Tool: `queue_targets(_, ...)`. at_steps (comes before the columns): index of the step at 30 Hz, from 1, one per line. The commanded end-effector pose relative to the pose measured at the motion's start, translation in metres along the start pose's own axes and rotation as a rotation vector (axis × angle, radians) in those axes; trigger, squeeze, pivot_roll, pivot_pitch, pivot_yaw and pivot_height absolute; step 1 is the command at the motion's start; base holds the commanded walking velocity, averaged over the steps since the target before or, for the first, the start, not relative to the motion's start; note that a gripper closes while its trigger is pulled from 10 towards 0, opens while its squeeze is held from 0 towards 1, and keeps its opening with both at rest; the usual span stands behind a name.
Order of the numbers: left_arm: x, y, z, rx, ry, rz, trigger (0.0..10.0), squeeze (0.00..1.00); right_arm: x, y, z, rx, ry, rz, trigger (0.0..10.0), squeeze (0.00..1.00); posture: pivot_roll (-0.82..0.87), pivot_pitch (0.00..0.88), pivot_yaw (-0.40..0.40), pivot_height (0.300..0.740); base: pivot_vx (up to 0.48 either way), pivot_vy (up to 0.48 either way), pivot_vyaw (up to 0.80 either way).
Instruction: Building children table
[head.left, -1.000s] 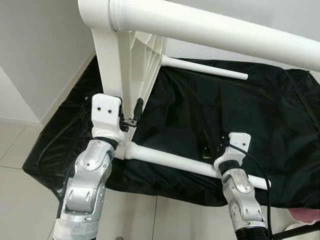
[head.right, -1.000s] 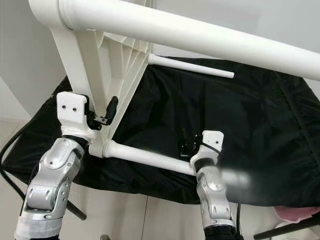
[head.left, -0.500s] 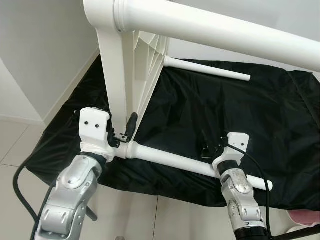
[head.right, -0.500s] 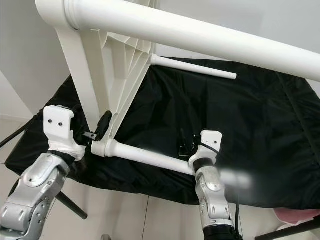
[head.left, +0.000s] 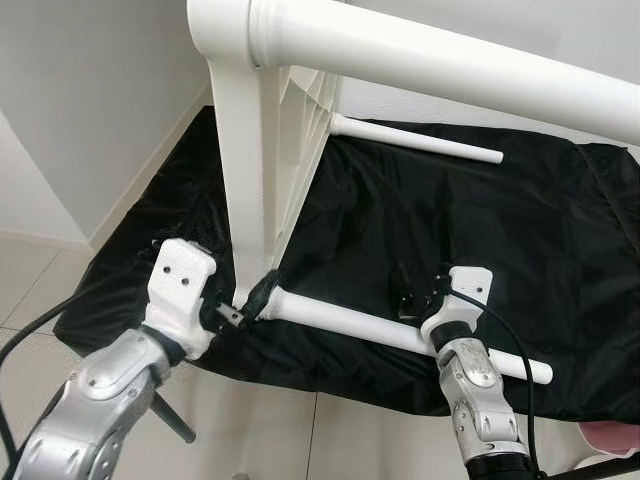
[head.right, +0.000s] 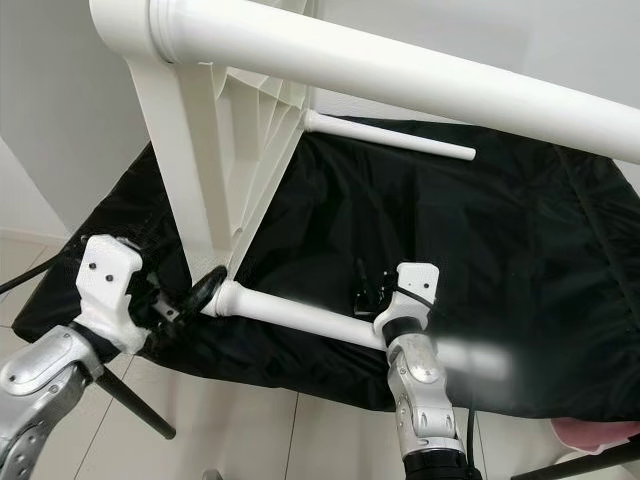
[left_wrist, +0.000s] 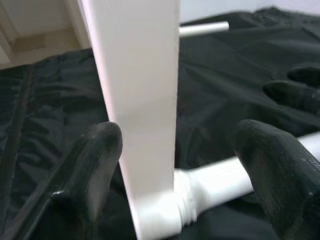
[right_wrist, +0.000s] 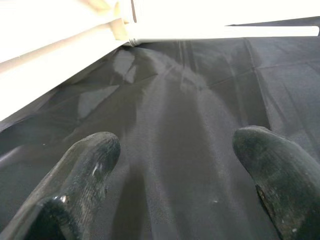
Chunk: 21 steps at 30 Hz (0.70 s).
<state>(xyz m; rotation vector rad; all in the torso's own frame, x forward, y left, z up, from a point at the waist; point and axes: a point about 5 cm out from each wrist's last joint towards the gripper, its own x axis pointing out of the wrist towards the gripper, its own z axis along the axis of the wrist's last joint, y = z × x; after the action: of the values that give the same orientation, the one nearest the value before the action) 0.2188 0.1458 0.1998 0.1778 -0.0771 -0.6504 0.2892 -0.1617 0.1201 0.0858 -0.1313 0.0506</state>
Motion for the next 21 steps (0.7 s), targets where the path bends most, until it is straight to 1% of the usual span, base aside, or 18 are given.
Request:
queue_targets(1, -0.0043, -0.0047, 0.0006, 0.001, 0.015, -0.090, 10.0, 0.00, 0.0002, -0.0009, -0.0024, -0.001, 0.005, 0.003, 10.0, 0.00, 0.05, 0.038, -0.004, 0.740, 0.000, 0.000, 0.00)
queue_targets(4, -0.0084, -0.0059, -0.0009, 0.005, 0.037, -0.108, 10.0, 0.00, 0.0018, 0.0006, -0.0021, 0.002, 0.004, 0.010, 10.0, 0.00, 0.05, 0.034, -0.009, 0.740, 0.000, 0.000, 0.00)
queue_targets(6, -0.0084, -0.0059, -0.0009, 0.005, 0.037, -0.108, 10.0, 0.00, 0.0018, 0.0006, -0.0021, 0.002, 0.004, 0.010, 10.0, 0.00, 0.05, 0.034, -0.009, 0.740, 0.000, 0.000, 0.00)
queue_targets(7, -0.0108, -0.0086, -0.0021, 0.003, 0.053, -0.142, 10.0, 0.00, 0.0025, 0.0009, -0.0019, 0.001, 0.003, 0.015, 10.0, 0.00, 0.06, 0.034, -0.013, 0.740, 0.000, 0.000, 0.00)
queue_targets(9, -0.0110, -0.0102, -0.0022, 0.001, 0.055, -0.154, 10.0, 0.00, 0.0027, 0.0009, -0.0018, 0.001, 0.003, 0.016, 10.0, 0.00, 0.06, 0.034, -0.013, 0.740, 0.000, 0.000, 0.00)
queue_targets(11, -0.0101, -0.0125, -0.0018, -0.009, 0.055, -0.165, 10.0, 0.00, 0.0030, 0.0008, -0.0018, 0.000, 0.002, 0.019, 10.0, 0.00, 0.06, 0.034, -0.013, 0.740, 0.000, 0.000, 0.00)
queue_targets(17, -0.0061, -0.0133, -0.0013, -0.004, 0.048, -0.168, 10.0, 0.00, 0.0035, 0.0010, -0.0016, 0.001, 0.000, 0.017, 10.0, 0.00, 0.05, 0.036, -0.010, 0.740, 0.000, 0.000, 0.00)
queue_targets(18, -0.0027, -0.0128, 0.0000, -0.002, 0.039, -0.168, 10.0, 0.00, 0.0037, 0.0009, -0.0012, 0.001, -0.002, 0.015, 10.0, 0.00, 0.04, 0.037, -0.004, 0.740, 0.000, 0.000, 0.00)
queue_targets(21, -0.0027, -0.0128, 0.0000, -0.002, 0.039, -0.168, 10.0, 0.00, 0.0037, 0.0009, -0.0012, 0.001, -0.002, 0.015, 10.0, 0.00, 0.04, 0.037, -0.004, 0.740, 0.000, 0.000, 0.00)
